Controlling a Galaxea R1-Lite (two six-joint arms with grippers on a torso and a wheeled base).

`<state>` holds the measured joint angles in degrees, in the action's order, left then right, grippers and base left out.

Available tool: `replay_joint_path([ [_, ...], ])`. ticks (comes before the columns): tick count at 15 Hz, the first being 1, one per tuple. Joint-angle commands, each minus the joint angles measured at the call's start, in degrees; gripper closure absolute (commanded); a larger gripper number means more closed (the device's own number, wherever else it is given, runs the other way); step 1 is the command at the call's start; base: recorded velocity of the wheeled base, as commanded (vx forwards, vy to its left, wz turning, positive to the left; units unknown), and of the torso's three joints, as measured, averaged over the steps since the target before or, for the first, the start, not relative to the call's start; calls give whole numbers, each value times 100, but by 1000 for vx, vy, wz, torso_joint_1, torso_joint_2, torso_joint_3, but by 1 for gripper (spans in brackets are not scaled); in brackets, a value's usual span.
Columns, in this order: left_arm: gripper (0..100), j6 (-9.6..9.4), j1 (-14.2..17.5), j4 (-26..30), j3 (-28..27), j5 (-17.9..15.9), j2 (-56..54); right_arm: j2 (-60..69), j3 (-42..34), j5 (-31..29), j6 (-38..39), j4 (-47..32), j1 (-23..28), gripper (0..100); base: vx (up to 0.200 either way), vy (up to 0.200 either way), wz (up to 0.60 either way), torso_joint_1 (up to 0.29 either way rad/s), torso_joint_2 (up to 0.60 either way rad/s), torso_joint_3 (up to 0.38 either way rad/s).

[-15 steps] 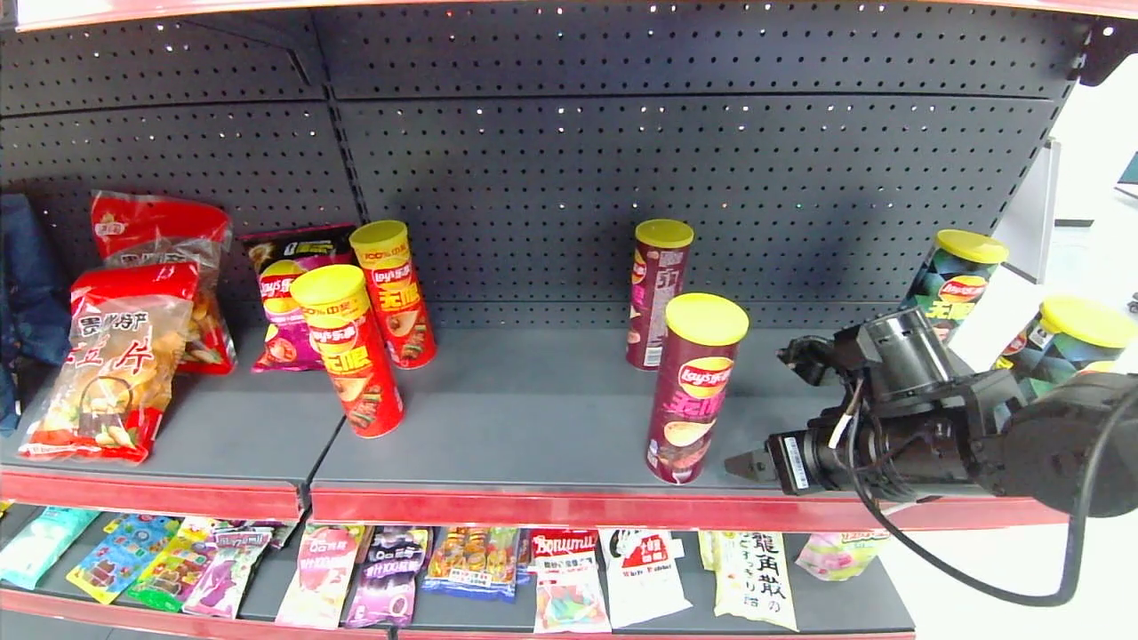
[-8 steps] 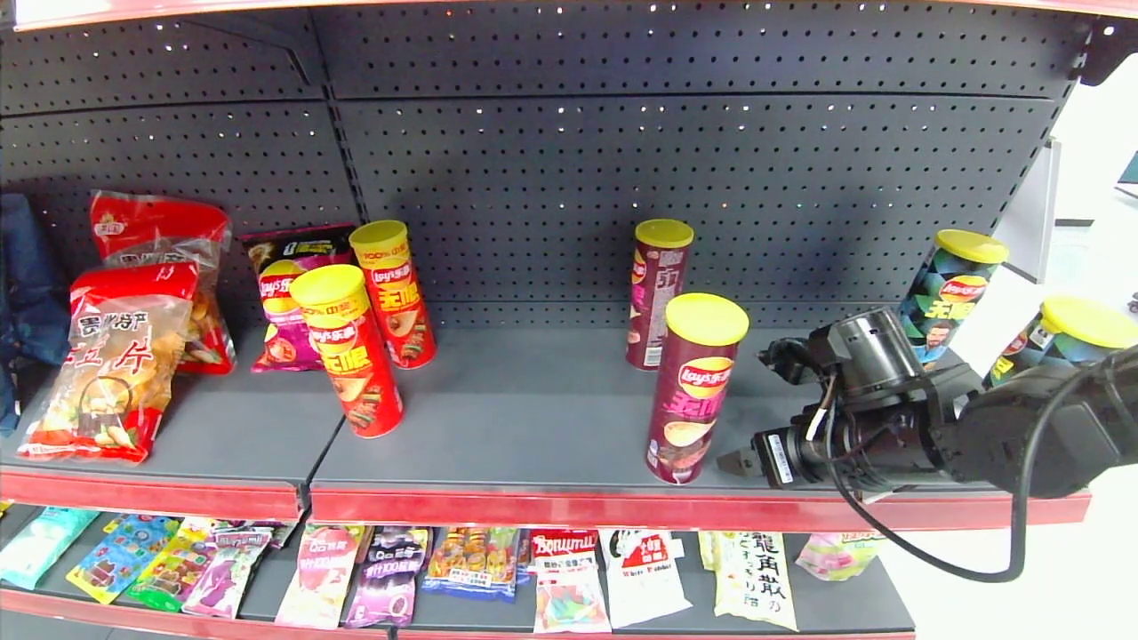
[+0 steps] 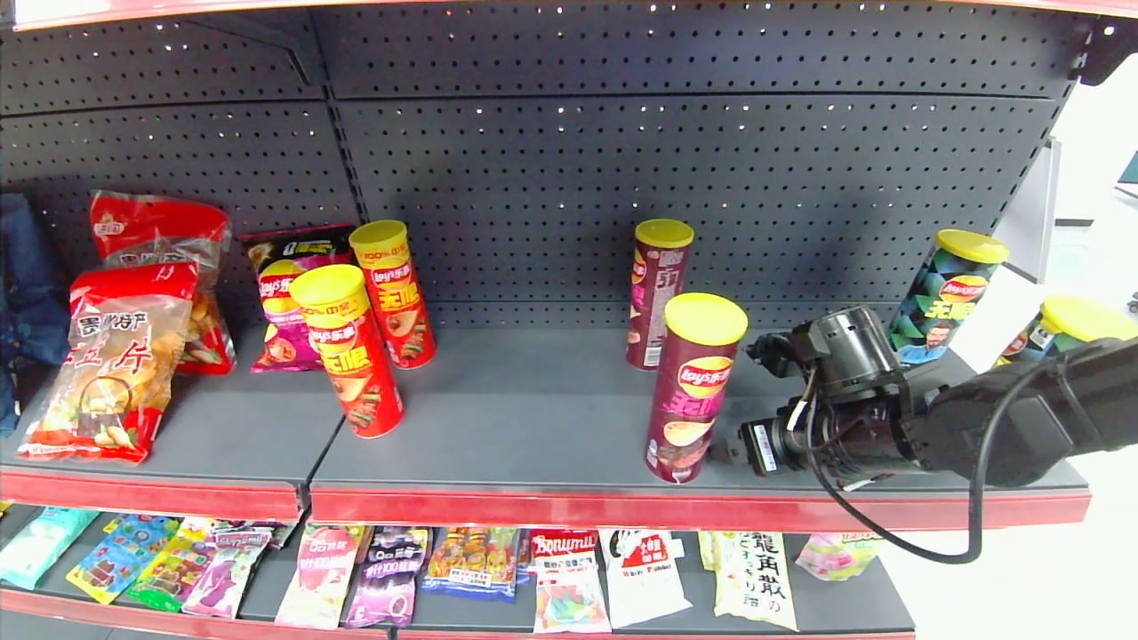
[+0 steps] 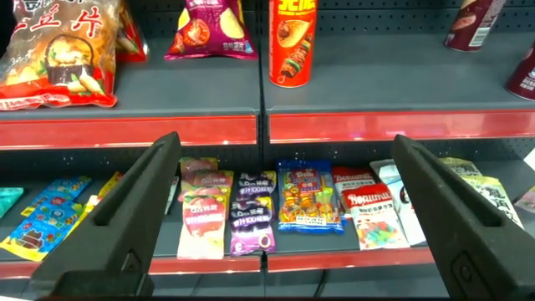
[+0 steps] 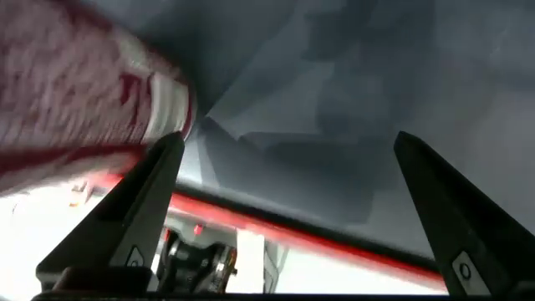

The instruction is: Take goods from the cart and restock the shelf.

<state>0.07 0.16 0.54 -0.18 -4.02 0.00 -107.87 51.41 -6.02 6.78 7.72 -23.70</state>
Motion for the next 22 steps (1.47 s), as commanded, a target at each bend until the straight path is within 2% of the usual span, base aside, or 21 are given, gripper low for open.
replay_joint_path([
  [1, 0, 1, 2, -1, 1, -2, 0, -85, 36, -13, -10, 2, -3, 0, 0, 0, 0, 0, 0, 0],
  [10, 0, 1, 2, -1, 1, -2, 0, -137, 115, -22, -317, 2, 102, 0, 0, 0, 0, 0, 0, 0],
  [22, 0, 1, 2, -1, 1, -2, 0, -278, 300, -75, -335, 2, 102, 0, 0, 0, 0, 0, 0, 0],
])
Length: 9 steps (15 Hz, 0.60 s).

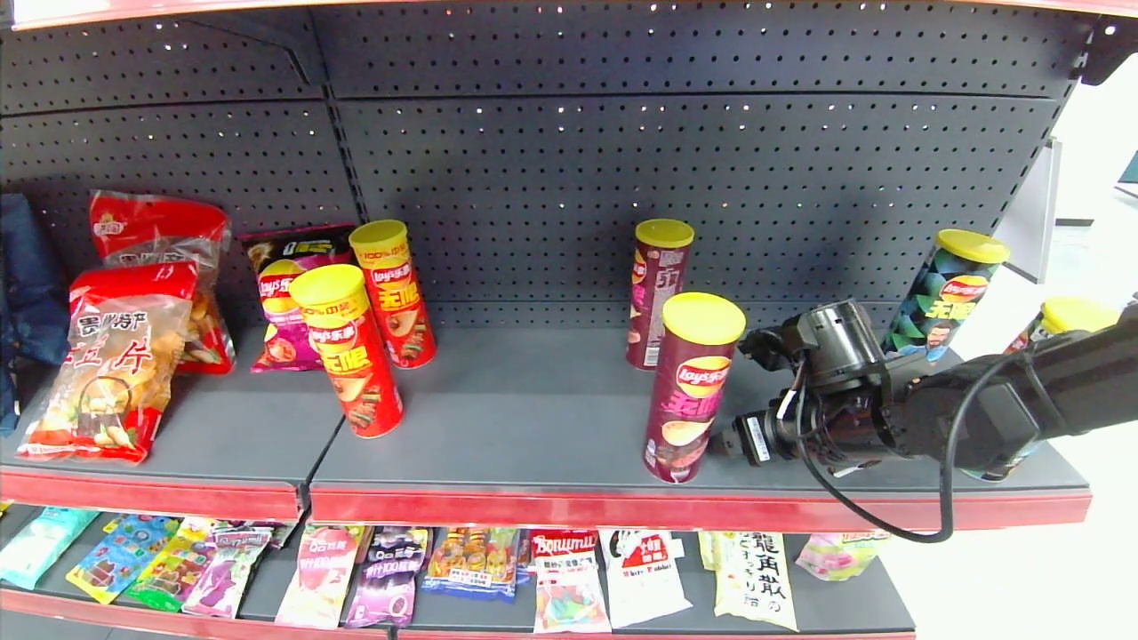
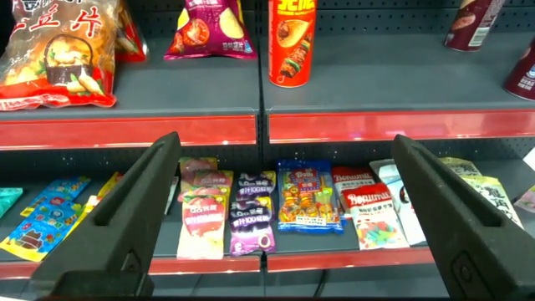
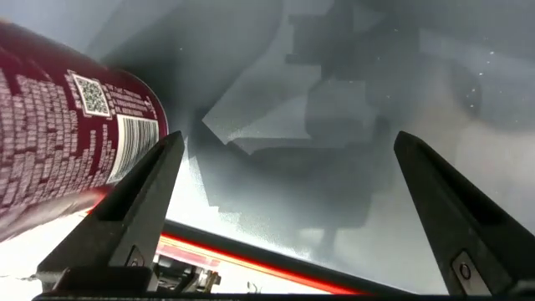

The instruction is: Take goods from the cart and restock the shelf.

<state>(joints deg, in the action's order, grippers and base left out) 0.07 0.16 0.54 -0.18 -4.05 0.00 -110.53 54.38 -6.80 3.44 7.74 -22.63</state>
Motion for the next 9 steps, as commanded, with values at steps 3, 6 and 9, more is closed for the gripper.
replay_joint_path([
  [3, 0, 1, 2, -1, 1, 0, 0, -30, 29, 3, -1, -1, -5, 0, 0, 0, 0, 0, 0, 0],
  [6, 0, 1, 2, -1, 1, 0, 9, -65, 73, 3, -1, -1, -23, 0, 0, 0, 0, 0, 0, 0],
  [9, 0, 1, 2, -1, 1, 0, 0, -109, 125, 3, -1, -1, -75, 0, 0, 0, 0, 0, 0, 0],
])
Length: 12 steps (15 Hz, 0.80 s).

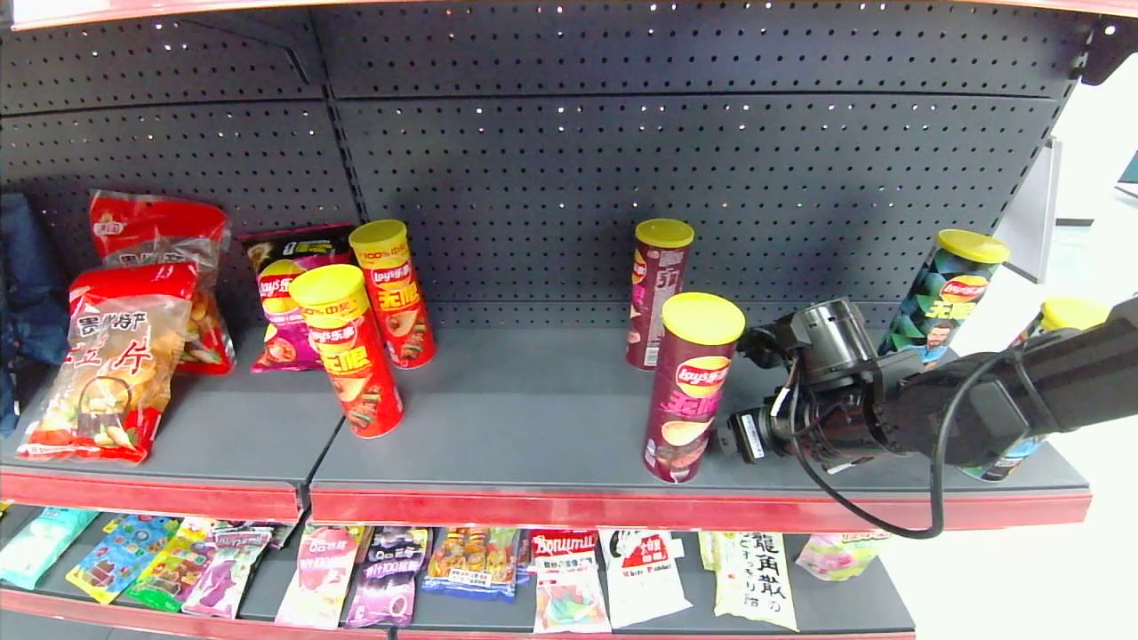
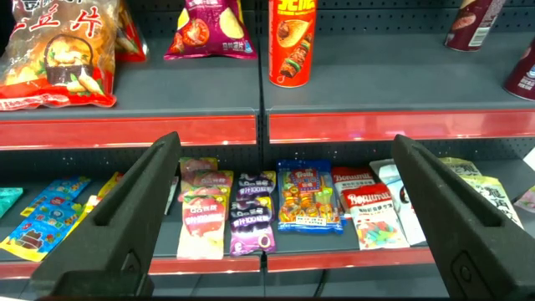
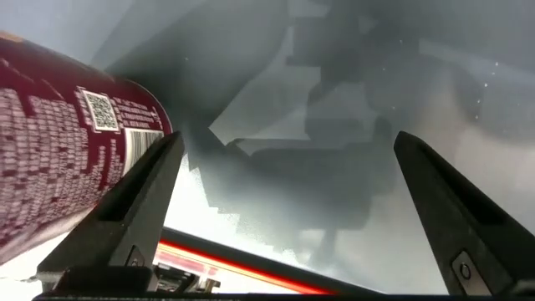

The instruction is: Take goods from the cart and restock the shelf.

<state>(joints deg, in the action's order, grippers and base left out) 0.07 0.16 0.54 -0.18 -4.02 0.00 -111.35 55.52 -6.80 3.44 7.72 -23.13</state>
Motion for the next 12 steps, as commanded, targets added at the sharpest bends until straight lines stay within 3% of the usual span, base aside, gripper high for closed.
replay_joint_path([
  [1, 0, 1, 2, -1, 1, -2, 9, -36, 29, 3, -1, 2, -43, 0, 0, 0, 0, 0, 0, 0],
  [12, 0, 1, 2, -1, 1, -2, 9, -106, 126, -5, -1, 2, -122, 0, 0, 0, 0, 0, 0, 0],
])
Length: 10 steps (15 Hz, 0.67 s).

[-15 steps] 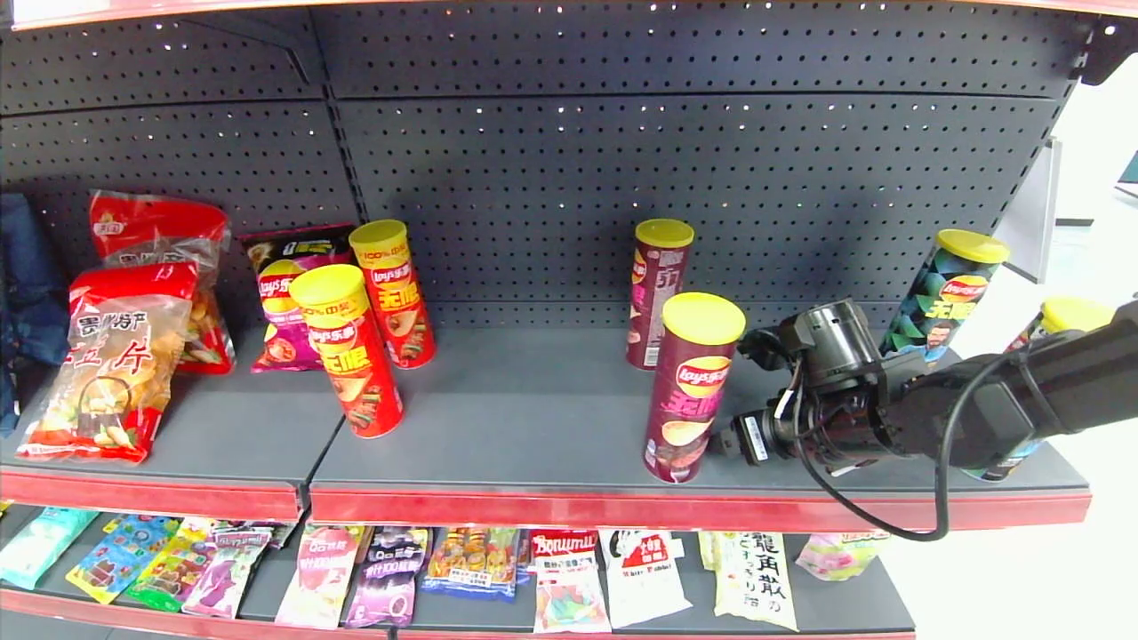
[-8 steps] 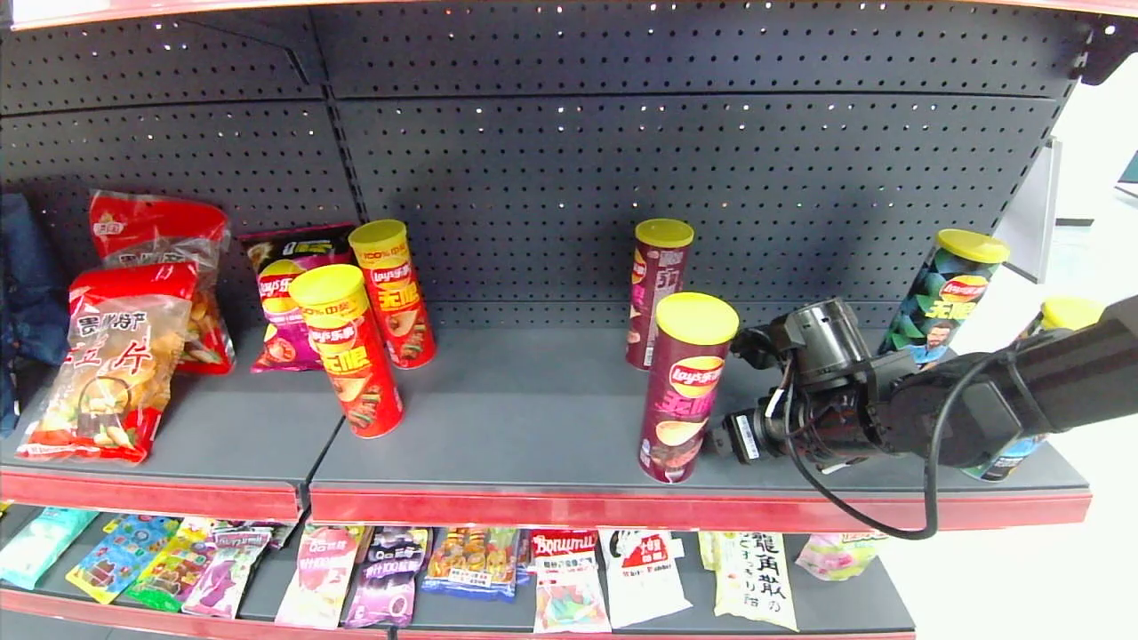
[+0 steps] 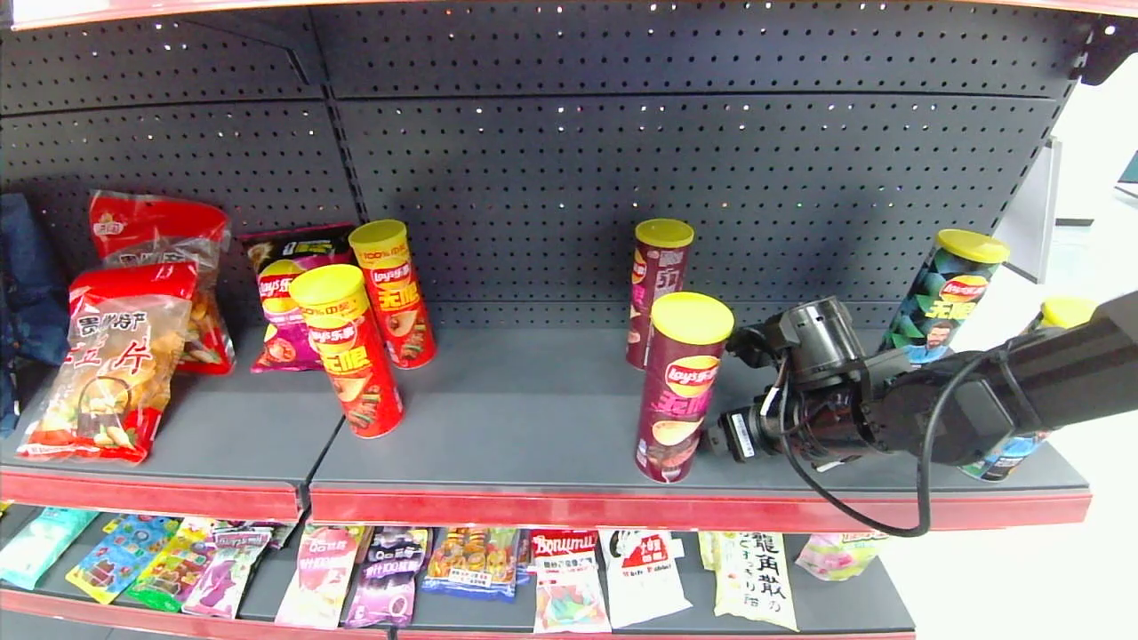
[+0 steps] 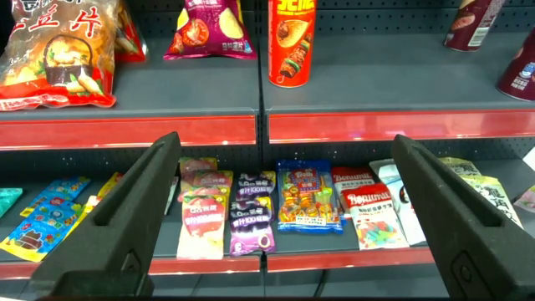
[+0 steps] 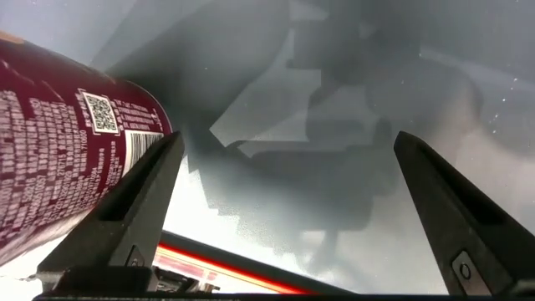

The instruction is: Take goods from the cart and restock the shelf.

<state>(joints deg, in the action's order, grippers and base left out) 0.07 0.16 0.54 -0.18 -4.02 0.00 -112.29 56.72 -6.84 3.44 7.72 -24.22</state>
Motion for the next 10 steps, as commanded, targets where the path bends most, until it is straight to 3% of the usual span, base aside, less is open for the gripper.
replay_joint_path([
  [1, 0, 1, 2, -1, 1, -2, 9, -21, 14, -2, -1, 11, -56, 0, 0, 0, 0, 0, 0, 0],
  [10, 0, 1, 2, -1, 1, -2, 0, -144, 172, -2, -1, 11, -144, 0, 0, 0, 0, 0, 0, 0],
])
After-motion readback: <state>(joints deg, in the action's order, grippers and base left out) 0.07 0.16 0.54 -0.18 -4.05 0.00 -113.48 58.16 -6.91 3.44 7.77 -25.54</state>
